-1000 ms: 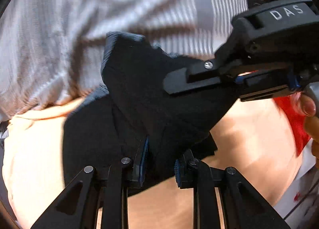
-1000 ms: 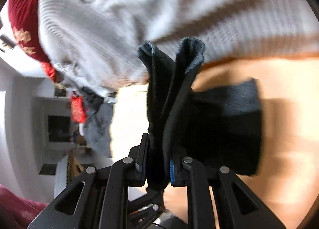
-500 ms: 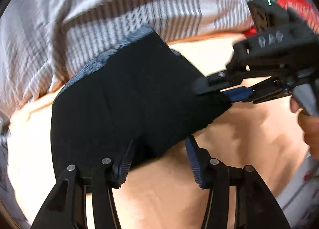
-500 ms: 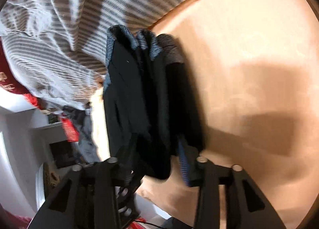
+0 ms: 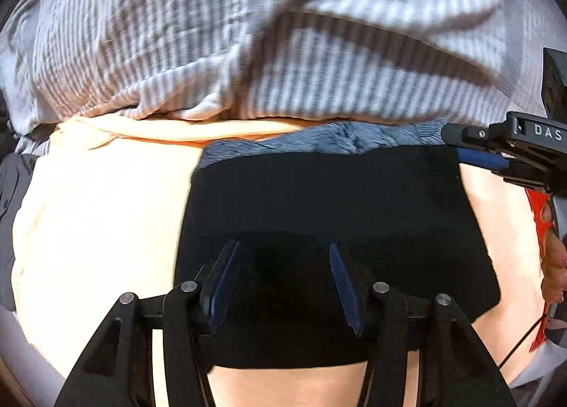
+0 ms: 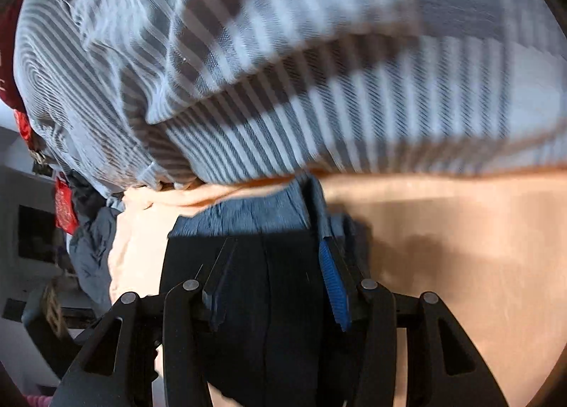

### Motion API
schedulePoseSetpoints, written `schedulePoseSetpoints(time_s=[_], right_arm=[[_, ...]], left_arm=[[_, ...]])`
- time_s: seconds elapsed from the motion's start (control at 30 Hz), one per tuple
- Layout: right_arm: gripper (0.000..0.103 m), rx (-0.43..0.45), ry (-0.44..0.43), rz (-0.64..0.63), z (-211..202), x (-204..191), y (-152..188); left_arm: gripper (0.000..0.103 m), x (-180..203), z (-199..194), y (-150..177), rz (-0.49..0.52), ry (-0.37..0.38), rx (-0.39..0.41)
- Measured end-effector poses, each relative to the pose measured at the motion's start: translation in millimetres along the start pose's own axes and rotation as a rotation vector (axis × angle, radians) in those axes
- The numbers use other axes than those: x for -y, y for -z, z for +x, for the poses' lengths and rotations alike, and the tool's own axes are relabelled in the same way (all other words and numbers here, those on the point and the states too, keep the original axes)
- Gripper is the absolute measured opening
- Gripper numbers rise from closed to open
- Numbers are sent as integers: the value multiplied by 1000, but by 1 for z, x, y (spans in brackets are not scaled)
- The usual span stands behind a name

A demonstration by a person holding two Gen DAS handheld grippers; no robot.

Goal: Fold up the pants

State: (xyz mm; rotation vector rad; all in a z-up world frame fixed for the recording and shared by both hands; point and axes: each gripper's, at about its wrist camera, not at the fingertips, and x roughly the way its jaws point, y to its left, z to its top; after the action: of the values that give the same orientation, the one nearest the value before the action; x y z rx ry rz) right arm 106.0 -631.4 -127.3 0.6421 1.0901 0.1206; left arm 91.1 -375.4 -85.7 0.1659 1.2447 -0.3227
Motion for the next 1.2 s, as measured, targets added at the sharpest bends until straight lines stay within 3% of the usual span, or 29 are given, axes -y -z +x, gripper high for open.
schedulePoseSetpoints(time_s=[0.07,0.17,0.2,0.23,0.4,0.5,0.6,0.73,0.87,1.0,1.1,1.2], right_arm=[[47,1,8,-23,10,-9,-7],[8,-41,-1,-19,17,-13,-9],[7,-55,-31,3,15,-10,-7],[6,-53,-41,8,13,-9,-4],[6,-68,72,-17,-4,0,13],[0,-91,187,-16,-3,18,23],[0,-125,251,74,4,47,36],[3,-60,193,164,-18,55,47],[4,33,116,92,-31,23,33],[4,-7,100,6,-10,-10,26],[3,-104,175,-34,19,-11,45],[3,-76,171,-39,18,-2,61]], left_arm=[[53,-4,3,1,-2,-9,-11],[53,-7,16,0,5,-9,-57],[53,-7,19,3,8,-1,-83],[53,-7,23,4,8,6,-101],[54,8,28,15,55,31,-114],[54,24,28,24,112,25,-93],[54,27,32,27,120,22,-81],[54,26,35,29,130,29,-72],[54,29,36,31,136,10,-67],[54,30,34,31,126,11,-69],[54,31,38,32,130,18,-68],[54,29,40,32,131,13,-63]])
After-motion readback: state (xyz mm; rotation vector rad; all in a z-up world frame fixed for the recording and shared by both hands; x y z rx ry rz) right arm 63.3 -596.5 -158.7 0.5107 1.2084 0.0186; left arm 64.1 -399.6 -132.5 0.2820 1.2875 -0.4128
